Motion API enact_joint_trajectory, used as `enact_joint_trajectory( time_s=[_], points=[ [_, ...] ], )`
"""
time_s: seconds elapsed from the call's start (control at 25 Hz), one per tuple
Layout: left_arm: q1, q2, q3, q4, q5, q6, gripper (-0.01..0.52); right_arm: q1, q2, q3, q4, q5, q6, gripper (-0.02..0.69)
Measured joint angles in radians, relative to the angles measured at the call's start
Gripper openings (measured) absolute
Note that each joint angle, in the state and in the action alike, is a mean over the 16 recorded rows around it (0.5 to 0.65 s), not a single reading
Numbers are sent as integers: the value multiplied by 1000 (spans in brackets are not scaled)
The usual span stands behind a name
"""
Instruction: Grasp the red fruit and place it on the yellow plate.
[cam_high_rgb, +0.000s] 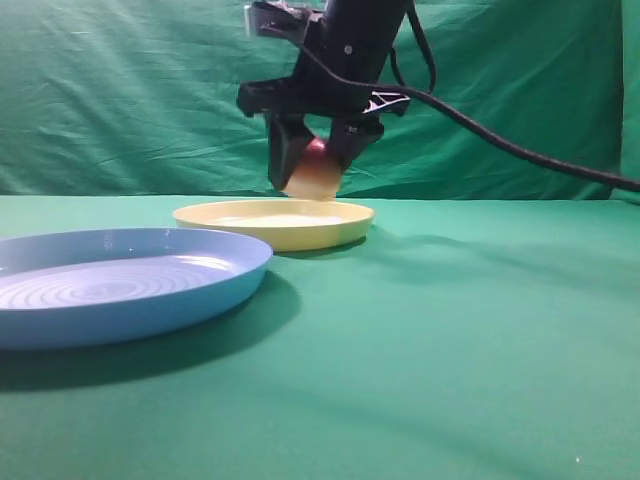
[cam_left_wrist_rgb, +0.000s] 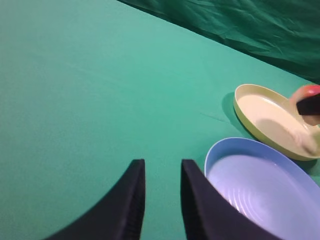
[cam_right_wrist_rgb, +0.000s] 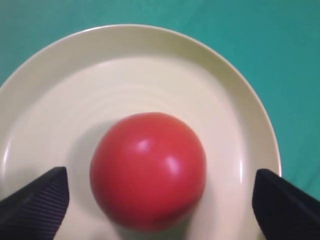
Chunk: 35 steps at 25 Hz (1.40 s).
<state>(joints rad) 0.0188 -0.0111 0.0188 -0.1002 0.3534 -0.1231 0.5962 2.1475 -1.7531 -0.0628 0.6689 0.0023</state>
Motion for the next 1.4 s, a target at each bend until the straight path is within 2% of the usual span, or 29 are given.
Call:
enact_joint_trajectory(
  time_s=[0.08, 0.16, 0.52, 0.64, 0.76, 0.88, 1.2, 1.4],
  points=[
    [0, 0, 0, 0, 0, 0, 157, 0, -22, -24, -5, 47, 0, 594],
    [0, 0, 0, 0, 0, 0, 157, 0, -53, -50, -10, 105, 0, 562],
    [0, 0, 0, 0, 0, 0, 157, 0, -258, -126, -31, 386, 11, 238],
    [0, 0, 0, 0, 0, 0, 157, 0, -351, -83, -26, 418, 16, 137],
    [0, 0, 0, 0, 0, 0, 157, 0, -457, 11, -12, 400, 22, 71],
    [0, 0, 0, 0, 0, 0, 157, 0, -576, 144, 7, 340, 26, 52],
    [0, 0, 0, 0, 0, 0, 157, 0, -936, 572, 60, 137, 27, 52],
    [0, 0, 0, 0, 0, 0, 157, 0, -1129, 765, 75, 100, 28, 52]
  ],
)
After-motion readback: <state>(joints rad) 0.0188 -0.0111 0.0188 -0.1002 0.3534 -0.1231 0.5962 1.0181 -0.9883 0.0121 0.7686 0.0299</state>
